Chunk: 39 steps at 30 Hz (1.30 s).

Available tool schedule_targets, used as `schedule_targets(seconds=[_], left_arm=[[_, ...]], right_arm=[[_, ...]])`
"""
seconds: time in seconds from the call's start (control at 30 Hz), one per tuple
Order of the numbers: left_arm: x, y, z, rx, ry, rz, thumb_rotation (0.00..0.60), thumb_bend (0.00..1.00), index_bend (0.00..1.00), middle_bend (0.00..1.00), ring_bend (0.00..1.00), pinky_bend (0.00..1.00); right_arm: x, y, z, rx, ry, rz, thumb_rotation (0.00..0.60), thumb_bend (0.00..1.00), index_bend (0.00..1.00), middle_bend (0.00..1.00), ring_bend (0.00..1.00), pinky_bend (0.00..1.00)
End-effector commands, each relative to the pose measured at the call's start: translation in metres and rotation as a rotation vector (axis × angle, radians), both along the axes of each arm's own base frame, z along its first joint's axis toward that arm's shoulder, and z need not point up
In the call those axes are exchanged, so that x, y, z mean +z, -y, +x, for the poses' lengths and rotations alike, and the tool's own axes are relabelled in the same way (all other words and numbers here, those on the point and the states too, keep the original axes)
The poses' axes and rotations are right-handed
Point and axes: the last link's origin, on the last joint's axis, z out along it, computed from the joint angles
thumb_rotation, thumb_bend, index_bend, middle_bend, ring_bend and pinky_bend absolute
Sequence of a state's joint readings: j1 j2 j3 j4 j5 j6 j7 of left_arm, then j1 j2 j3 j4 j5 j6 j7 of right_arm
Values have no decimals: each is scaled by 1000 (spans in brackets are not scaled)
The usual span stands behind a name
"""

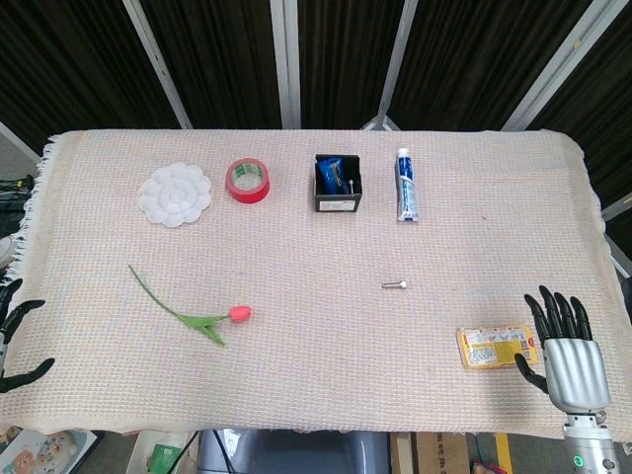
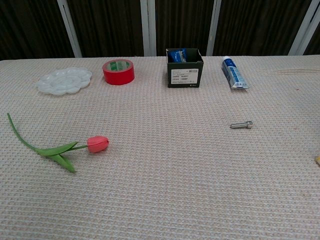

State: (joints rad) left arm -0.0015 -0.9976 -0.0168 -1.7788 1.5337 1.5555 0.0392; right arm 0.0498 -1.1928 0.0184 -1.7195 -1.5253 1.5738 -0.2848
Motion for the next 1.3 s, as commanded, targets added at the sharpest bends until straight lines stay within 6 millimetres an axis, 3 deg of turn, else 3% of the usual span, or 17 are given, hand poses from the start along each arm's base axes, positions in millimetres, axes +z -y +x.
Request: schedule_targets(seconds=[0.03, 0.53, 0.73, 0.9, 1.03, 1.3], left_arm=[[-1, 0, 1, -7, 3, 0, 600, 251, 235, 0, 0, 0], [2, 5, 0, -1, 0, 6, 600, 251, 235, 0, 0, 0], [3, 9, 1, 1, -2, 10, 600, 251, 234, 0, 0, 0], [3, 8, 1, 1, -4, 9, 600, 251, 234, 0, 0, 0], [1, 6, 0, 7, -8, 4, 600, 251, 234, 0, 0, 0], [1, 5, 0, 12, -8, 0, 600, 251, 234, 0, 0, 0]], right_arm=[[-1, 0, -1, -13, -6, 20, 600, 250, 104, 1, 0, 0], [-10, 3, 3, -16, 16, 53, 600, 250, 81, 0, 0, 0], [-16, 23, 13, 7, 86, 89, 600, 247, 82, 0, 0, 0], [-13, 63, 41, -18, 72, 204, 600, 234, 83, 0, 0, 0], [-17, 93, 78, 7, -9, 262, 600, 234, 132, 0, 0, 0], [-54, 143, 137, 14, -25, 395, 600, 234, 226, 0, 0, 0]])
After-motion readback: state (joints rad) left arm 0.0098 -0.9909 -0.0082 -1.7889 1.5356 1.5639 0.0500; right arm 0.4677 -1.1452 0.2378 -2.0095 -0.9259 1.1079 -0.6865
